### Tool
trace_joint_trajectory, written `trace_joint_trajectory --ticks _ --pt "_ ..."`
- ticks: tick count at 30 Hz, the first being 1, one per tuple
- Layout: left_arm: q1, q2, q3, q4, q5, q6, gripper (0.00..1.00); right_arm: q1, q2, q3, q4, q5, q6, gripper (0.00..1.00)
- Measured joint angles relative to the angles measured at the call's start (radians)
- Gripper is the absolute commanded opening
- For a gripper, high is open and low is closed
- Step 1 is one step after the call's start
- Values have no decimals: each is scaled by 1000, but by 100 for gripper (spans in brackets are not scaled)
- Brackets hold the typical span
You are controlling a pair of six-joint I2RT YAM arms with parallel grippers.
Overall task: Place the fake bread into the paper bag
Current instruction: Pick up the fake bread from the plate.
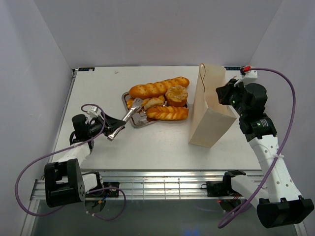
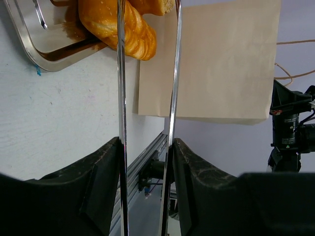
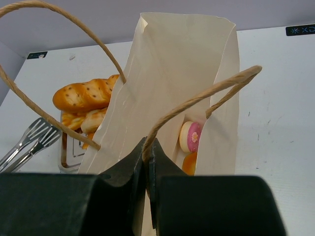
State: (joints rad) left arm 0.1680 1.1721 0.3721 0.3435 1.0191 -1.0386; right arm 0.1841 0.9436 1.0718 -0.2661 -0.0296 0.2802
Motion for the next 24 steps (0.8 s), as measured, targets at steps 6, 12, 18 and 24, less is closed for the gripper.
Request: trace_joint_trajectory --ticks 6,12,18,24 --pt "42 72 2 52 16 -6 54 0 3 0 0 0 -1 8" --pt "60 148 18 93 20 -25 54 0 13 0 0 0 -2 8" --pt "68 188 37 145 23 -54 54 0 13 0 0 0 -2 8" --pt "71 242 72 193 26 -84 55 0 13 0 1 -3 -2 8"
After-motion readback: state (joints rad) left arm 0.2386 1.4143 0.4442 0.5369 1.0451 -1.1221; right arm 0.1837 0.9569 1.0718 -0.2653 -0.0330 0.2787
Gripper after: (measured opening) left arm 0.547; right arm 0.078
